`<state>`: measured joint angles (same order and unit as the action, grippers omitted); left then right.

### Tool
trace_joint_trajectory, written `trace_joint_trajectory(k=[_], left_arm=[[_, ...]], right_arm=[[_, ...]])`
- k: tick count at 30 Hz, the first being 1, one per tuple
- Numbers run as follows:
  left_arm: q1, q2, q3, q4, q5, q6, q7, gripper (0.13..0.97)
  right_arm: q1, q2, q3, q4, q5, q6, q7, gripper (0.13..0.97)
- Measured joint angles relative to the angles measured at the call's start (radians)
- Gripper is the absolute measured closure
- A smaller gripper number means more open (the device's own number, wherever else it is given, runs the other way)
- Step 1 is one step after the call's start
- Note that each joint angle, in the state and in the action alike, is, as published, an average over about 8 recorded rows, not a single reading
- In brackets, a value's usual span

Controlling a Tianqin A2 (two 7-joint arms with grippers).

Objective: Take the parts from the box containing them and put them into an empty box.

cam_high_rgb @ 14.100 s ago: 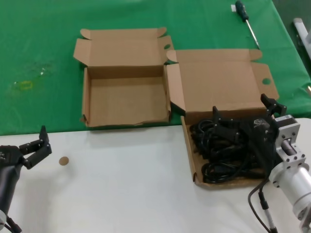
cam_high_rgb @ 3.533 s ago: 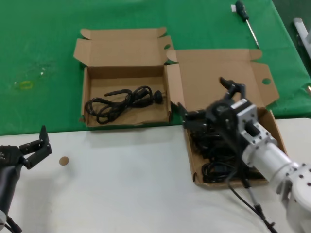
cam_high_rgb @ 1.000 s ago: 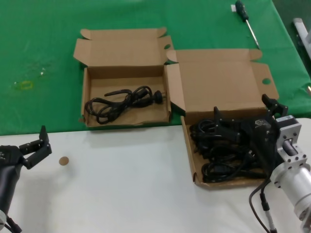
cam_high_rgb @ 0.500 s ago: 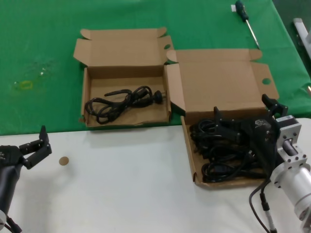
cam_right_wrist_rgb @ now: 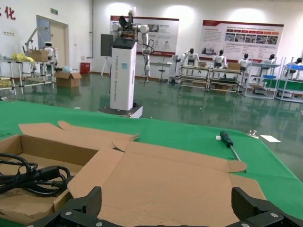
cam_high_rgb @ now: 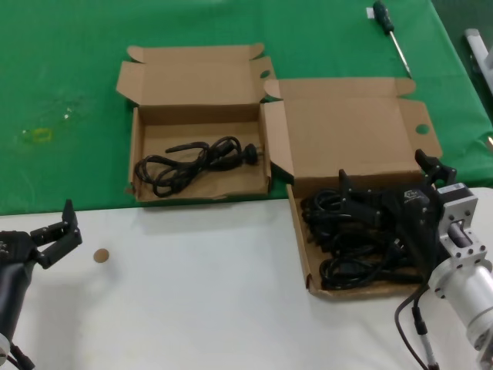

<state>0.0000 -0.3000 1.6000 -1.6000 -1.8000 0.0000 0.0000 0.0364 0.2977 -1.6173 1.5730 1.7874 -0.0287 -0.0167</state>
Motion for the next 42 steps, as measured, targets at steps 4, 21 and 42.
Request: trace_joint_trajectory(k=[4,21,42], left_arm=[[0.000,0.000,0.000,0.000,0.000,0.000,0.000,0.132],[0.000,0.000,0.000,0.000,0.000,0.000,0.000,0.132],[0.000,0.000,0.000,0.000,0.000,0.000,0.000,0.132]], right_arm=[[0.000,0.000,0.000,0.000,0.000,0.000,0.000,0.129],[0.000,0.000,0.000,0.000,0.000,0.000,0.000,0.129],[0.000,0.000,0.000,0.000,0.000,0.000,0.000,0.129]])
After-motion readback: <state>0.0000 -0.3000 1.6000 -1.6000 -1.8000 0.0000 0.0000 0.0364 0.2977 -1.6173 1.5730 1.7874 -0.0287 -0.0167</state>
